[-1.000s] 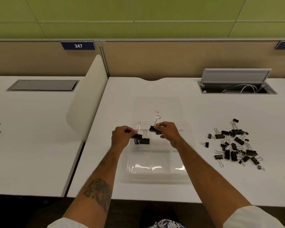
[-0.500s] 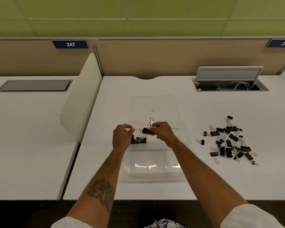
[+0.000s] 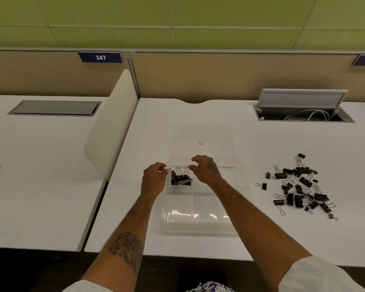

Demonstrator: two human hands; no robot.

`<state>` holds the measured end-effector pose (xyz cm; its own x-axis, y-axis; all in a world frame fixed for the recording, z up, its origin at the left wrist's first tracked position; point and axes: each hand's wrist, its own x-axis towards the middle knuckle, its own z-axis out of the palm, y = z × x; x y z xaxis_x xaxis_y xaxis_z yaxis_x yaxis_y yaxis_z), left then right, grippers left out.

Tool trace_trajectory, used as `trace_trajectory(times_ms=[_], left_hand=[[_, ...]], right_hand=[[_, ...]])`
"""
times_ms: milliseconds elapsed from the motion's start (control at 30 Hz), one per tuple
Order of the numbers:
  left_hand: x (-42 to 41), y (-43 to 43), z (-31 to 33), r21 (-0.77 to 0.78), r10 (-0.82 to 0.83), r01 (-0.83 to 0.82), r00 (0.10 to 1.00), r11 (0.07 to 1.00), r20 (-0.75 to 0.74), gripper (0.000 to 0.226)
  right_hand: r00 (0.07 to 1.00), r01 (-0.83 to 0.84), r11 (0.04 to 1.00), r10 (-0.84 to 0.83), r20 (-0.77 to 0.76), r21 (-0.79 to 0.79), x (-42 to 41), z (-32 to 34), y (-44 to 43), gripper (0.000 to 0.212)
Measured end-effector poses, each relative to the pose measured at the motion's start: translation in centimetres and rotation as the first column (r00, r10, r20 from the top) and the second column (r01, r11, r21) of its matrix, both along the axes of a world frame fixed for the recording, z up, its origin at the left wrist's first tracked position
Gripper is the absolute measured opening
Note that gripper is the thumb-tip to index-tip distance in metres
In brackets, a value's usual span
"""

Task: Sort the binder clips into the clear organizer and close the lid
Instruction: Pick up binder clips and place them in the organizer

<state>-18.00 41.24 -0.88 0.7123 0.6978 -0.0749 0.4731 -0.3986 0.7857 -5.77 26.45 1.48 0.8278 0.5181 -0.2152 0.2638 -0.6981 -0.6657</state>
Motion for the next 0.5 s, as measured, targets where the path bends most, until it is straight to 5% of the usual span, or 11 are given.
trace_trajectory(times_ms=[367, 500], left_hand=[[2.4, -0.4, -0.4, 0.09, -0.174, 0.189, 0.973, 0.978, -0.149, 0.025], [4.3, -0.6, 0.0, 0.108, -0.269, 0.289, 0.948, 0.951, -0.17, 0.022]], right_hand=[[0.993, 0.016, 1.0, -0.014, 0.117, -0.015, 1.1, -1.1, -2.8, 0.031], [0.973, -0.022, 0.998, 0.036, 0.228, -0.064, 1.3, -1.7, -3.7, 0.044]])
